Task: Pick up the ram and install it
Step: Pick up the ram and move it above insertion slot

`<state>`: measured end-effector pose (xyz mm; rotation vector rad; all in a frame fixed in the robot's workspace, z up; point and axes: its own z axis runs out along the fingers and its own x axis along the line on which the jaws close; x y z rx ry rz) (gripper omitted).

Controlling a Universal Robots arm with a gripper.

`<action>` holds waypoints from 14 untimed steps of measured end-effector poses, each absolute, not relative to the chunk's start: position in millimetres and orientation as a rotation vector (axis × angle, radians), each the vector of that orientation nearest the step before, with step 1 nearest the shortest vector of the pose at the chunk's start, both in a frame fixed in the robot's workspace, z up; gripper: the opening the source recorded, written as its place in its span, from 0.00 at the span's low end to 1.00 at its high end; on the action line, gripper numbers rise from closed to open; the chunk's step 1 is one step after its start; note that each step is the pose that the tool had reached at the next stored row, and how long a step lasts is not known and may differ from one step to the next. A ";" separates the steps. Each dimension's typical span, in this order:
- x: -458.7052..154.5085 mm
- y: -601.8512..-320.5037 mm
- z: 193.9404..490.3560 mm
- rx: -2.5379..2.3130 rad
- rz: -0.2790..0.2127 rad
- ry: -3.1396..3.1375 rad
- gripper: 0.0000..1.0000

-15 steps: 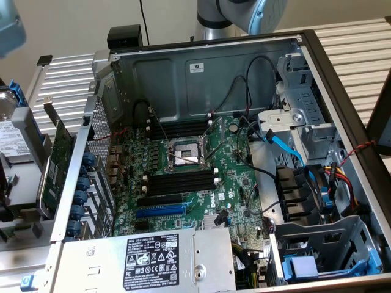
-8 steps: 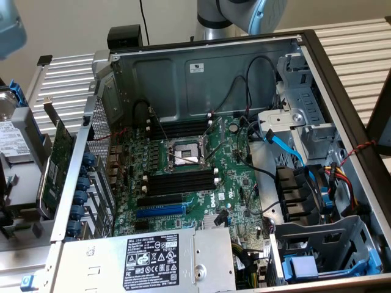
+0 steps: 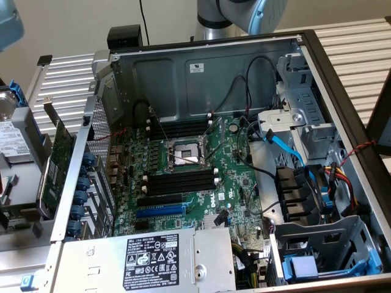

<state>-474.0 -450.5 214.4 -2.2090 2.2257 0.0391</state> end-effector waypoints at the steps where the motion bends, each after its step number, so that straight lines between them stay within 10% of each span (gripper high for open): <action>1: -474.0 -450.5 218.9 -2.209 0.039 2.226 0.13; 14: -472.8 -450.5 277.9 -2.209 0.039 2.225 0.13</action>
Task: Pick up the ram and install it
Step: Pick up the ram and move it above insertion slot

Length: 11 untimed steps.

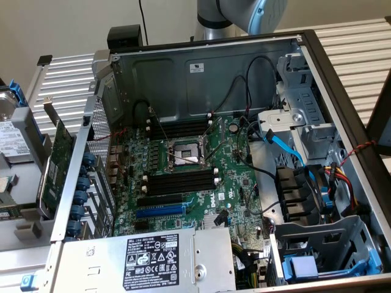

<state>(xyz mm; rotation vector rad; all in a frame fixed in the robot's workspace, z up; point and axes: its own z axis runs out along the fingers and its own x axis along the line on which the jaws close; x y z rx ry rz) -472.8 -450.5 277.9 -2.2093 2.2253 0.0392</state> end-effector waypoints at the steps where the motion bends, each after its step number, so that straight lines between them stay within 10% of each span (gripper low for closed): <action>1: -472.0 -450.5 282.5 -2.209 0.039 2.225 0.13; 11: -453.9 -451.7 327.9 -2.209 0.039 2.225 0.13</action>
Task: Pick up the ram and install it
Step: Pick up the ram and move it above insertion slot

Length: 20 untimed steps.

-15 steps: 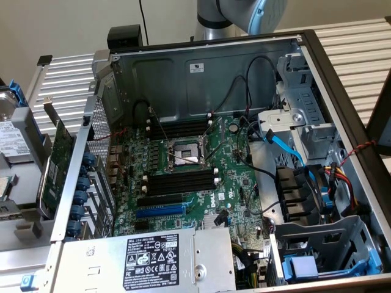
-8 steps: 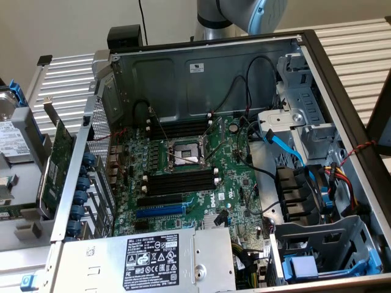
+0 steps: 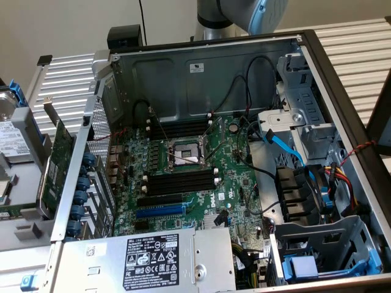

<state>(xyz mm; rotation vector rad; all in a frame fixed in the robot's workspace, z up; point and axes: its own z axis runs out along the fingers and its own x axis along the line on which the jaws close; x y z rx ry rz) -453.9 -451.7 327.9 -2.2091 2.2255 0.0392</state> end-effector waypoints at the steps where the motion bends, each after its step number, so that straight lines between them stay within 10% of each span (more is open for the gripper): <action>1: -450.0 -452.2 332.5 -2.209 0.039 2.226 0.13; 20: -375.1 -458.2 414.1 -2.211 0.053 2.226 0.13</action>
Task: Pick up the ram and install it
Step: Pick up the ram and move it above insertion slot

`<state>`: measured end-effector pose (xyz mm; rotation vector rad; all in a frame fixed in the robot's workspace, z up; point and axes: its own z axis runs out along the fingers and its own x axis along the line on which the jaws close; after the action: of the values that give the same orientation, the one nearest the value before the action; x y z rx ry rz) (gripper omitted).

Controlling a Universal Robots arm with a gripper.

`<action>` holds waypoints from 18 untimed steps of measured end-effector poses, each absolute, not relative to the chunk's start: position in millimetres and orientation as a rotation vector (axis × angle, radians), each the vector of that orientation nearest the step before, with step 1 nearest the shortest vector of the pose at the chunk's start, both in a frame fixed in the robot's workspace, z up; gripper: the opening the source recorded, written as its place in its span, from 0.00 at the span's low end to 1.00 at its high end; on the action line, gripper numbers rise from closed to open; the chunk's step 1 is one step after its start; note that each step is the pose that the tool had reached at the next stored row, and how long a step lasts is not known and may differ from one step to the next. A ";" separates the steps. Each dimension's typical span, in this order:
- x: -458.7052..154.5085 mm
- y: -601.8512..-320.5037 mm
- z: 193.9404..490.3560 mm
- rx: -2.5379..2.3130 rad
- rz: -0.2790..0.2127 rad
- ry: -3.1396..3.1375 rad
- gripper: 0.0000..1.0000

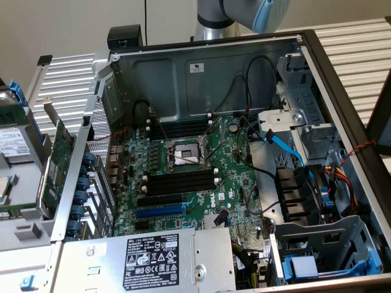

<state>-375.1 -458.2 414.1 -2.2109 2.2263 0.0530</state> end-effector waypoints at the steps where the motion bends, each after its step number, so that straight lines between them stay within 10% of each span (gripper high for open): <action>1: -371.6 -458.2 416.3 -2.212 0.055 2.227 0.13; 18: -306.3 -458.2 423.3 -2.229 0.094 2.244 0.13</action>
<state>-306.3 -458.2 423.3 -2.2295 2.2438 0.0938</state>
